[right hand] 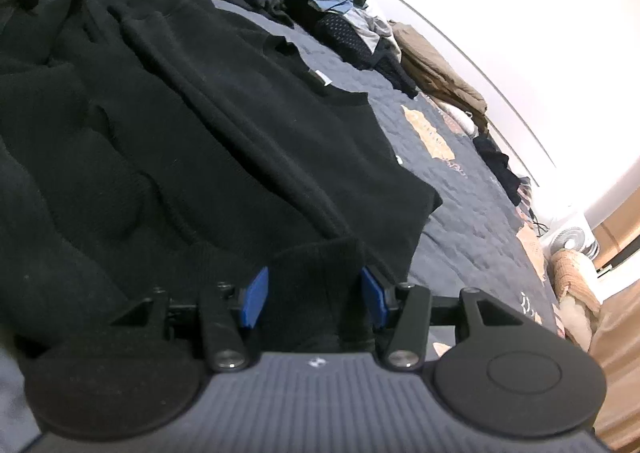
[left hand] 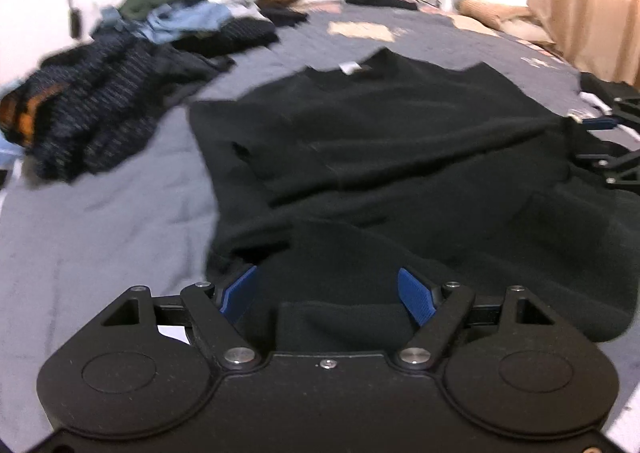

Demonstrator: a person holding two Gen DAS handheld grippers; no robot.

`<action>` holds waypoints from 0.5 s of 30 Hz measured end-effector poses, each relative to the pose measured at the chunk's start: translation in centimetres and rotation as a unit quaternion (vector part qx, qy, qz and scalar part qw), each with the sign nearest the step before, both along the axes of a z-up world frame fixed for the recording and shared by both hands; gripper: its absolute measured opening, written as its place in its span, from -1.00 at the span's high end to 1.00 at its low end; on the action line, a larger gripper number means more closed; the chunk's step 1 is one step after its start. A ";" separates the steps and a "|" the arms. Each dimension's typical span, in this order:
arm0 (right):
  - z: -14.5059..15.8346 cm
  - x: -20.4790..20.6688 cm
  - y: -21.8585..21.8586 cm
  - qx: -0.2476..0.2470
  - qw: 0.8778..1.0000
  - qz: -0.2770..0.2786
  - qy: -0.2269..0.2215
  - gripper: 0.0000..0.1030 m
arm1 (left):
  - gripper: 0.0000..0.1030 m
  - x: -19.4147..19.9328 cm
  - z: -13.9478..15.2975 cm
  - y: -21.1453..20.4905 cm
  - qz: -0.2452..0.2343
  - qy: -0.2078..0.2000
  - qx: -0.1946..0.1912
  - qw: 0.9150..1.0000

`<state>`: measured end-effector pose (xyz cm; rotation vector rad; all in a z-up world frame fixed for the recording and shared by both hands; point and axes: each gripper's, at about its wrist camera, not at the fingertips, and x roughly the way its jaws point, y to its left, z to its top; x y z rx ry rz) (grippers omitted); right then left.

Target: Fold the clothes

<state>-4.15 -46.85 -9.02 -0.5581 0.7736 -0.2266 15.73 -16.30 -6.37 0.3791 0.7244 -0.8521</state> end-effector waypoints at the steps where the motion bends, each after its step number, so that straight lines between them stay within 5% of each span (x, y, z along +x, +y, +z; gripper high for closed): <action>1: -0.1 0.1 0.0 0.002 1.000 -0.001 0.001 0.03 | -0.47 0.1 -0.3 -0.1 0.000 0.004 0.001 1.000; 6: -0.4 0.3 -0.5 0.030 1.000 -0.006 0.002 0.11 | -0.44 1.2 -1.9 -1.1 0.023 0.024 0.013 0.999; 9: -0.2 0.3 -1.4 0.071 0.997 -0.018 -0.008 0.54 | 0.14 2.4 -2.1 -0.8 0.040 0.070 -0.022 0.997; 10: 0.0 0.2 -1.7 0.087 0.996 -0.024 -0.014 0.60 | 0.47 2.8 -2.1 -0.7 0.047 0.080 -0.026 0.995; 15: 1.9 -0.6 -4.1 0.172 0.979 -0.079 -0.081 0.79 | 0.71 3.6 -1.4 0.0 0.069 0.094 -0.052 0.992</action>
